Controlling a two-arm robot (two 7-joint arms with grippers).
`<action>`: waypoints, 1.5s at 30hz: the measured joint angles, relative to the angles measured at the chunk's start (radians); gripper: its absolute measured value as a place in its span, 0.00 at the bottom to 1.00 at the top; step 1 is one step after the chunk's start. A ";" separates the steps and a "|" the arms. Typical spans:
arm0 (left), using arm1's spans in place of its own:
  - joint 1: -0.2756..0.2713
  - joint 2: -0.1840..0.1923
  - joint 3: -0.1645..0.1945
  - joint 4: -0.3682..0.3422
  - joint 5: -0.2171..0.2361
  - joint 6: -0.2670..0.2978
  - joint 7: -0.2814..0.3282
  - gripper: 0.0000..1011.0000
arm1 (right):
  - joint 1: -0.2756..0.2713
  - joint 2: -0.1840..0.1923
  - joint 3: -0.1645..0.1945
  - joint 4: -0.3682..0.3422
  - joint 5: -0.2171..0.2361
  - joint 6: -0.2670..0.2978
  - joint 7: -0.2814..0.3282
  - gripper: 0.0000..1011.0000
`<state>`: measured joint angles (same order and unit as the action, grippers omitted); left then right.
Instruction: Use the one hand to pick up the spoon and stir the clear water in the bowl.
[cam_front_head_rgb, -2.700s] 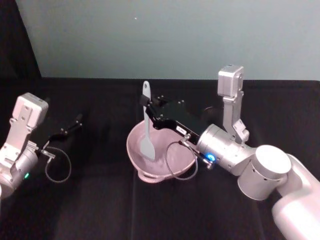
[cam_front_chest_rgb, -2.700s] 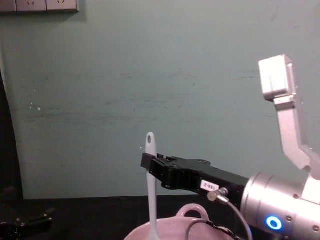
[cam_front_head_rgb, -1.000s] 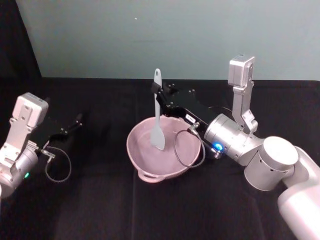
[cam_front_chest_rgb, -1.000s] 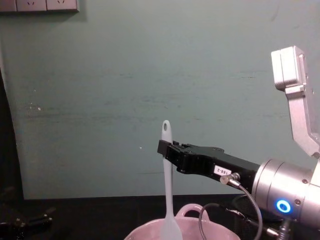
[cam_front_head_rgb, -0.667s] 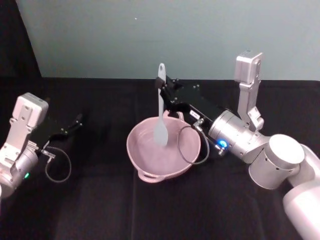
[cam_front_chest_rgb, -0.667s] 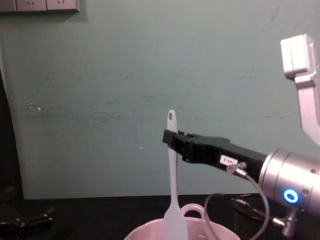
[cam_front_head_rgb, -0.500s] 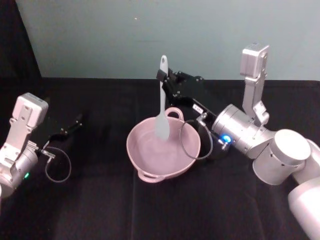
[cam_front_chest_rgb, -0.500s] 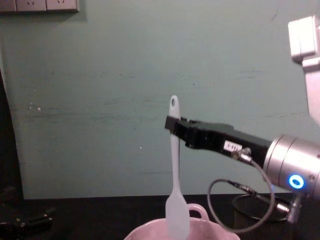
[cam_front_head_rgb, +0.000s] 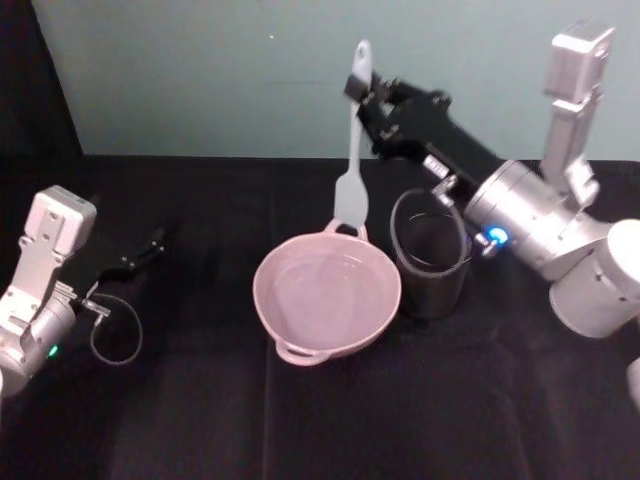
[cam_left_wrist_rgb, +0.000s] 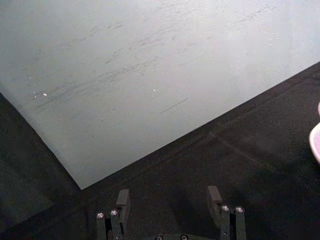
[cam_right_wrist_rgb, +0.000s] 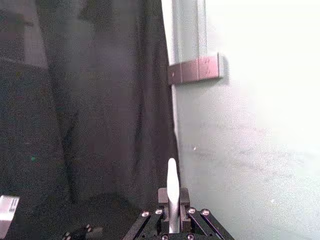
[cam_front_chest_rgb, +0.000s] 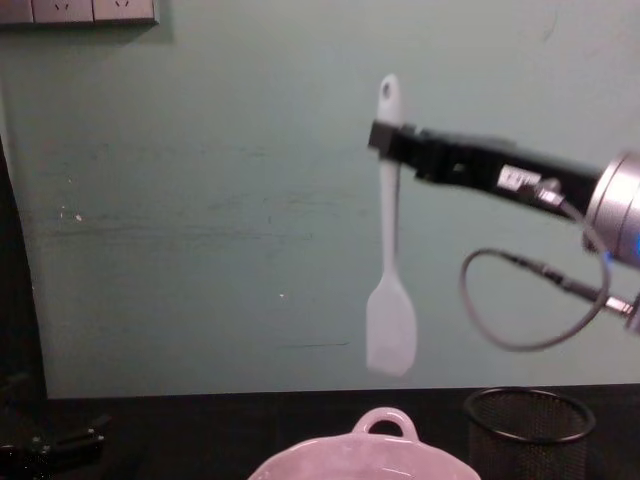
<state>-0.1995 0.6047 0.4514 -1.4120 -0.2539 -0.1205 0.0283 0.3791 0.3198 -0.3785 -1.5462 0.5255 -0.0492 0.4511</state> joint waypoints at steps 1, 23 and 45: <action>0.000 0.000 0.000 0.000 0.000 0.000 0.000 1.00 | -0.001 0.005 0.005 -0.008 0.002 0.001 -0.002 0.12; 0.000 0.000 0.000 0.000 0.000 0.000 0.000 1.00 | -0.026 0.103 0.103 -0.108 0.044 0.072 -0.062 0.12; 0.000 0.000 0.000 0.000 0.000 0.000 0.000 1.00 | -0.076 0.074 0.129 0.061 0.113 0.040 -0.059 0.12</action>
<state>-0.1995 0.6047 0.4514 -1.4120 -0.2539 -0.1205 0.0282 0.3029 0.3939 -0.2499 -1.4855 0.6385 -0.0096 0.3921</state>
